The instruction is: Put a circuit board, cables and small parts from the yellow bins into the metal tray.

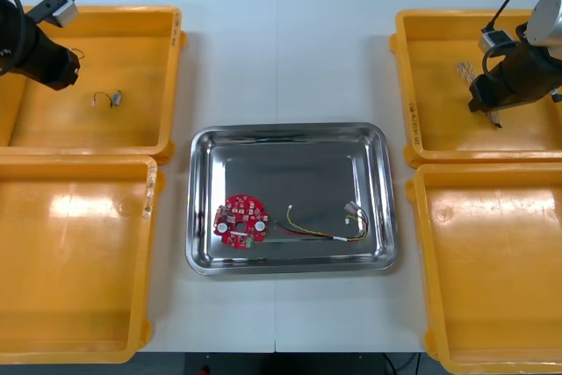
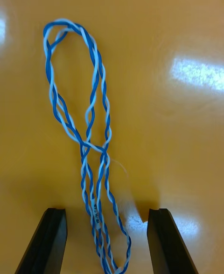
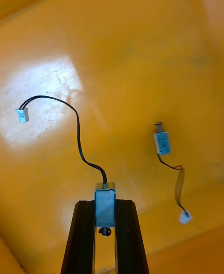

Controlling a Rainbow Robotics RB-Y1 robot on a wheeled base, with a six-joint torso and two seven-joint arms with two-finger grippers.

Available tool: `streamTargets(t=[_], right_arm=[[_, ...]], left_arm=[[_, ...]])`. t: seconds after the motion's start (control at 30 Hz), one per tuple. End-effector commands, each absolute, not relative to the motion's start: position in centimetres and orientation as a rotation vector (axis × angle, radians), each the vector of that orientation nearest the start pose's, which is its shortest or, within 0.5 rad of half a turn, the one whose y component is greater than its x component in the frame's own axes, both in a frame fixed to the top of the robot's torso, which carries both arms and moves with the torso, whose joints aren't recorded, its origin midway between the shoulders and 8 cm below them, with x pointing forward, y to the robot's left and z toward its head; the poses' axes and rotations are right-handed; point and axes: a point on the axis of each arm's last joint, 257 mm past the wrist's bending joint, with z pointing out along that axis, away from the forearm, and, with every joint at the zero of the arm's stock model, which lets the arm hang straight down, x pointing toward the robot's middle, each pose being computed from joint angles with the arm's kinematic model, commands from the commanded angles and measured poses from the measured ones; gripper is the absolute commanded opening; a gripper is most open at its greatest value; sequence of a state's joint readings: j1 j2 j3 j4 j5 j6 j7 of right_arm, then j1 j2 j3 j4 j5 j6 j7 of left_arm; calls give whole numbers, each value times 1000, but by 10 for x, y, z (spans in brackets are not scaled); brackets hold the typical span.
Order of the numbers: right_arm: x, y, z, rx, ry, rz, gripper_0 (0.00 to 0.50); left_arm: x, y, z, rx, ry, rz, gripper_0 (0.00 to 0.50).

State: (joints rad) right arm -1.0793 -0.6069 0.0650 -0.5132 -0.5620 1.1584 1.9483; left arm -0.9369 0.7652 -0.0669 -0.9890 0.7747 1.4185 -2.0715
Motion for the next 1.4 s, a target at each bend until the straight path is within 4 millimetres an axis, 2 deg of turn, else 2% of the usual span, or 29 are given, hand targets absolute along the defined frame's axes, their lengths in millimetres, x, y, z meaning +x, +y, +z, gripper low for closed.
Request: streamTargets(t=[0.03, 0.33, 0.63, 0.9, 0.93, 0.97, 1.03, 1.07, 1.1, 1.4], right_arm=[[629, -388, -213, -253, 2606, -110, 500], [629, -386, -221, -223, 2599, -78, 500], [629, -376, -230, -191, 2585, 5, 500], [628, -376, -230, -199, 2585, 1, 500], [628, -377, -230, -198, 2585, -1, 454], [628, -376, -231, -197, 2587, 2, 431], [627, -377, -232, -198, 2588, 1, 86], [627, -377, -233, -199, 2589, 0, 56], [627, -377, -233, -203, 2589, -1, 0], [628, -377, -231, -229, 2582, -10, 0]], left_arm=[[599, 387, -88, 509, 2487, 151, 0], [580, 338, -70, 468, 2518, 128, 0], [559, 262, -62, 394, 2519, 51, 0], [537, 196, -68, 341, 2515, -5, 0], [533, 185, -71, 334, 2514, -10, 0], [532, 181, -72, 327, 2514, -14, 0], [525, 162, -83, 313, 2521, -14, 0], [523, 158, -85, 310, 2522, -14, 0], [519, 148, -91, 309, 2525, -13, 0], [497, 96, -134, 251, 2545, -9, 0]])
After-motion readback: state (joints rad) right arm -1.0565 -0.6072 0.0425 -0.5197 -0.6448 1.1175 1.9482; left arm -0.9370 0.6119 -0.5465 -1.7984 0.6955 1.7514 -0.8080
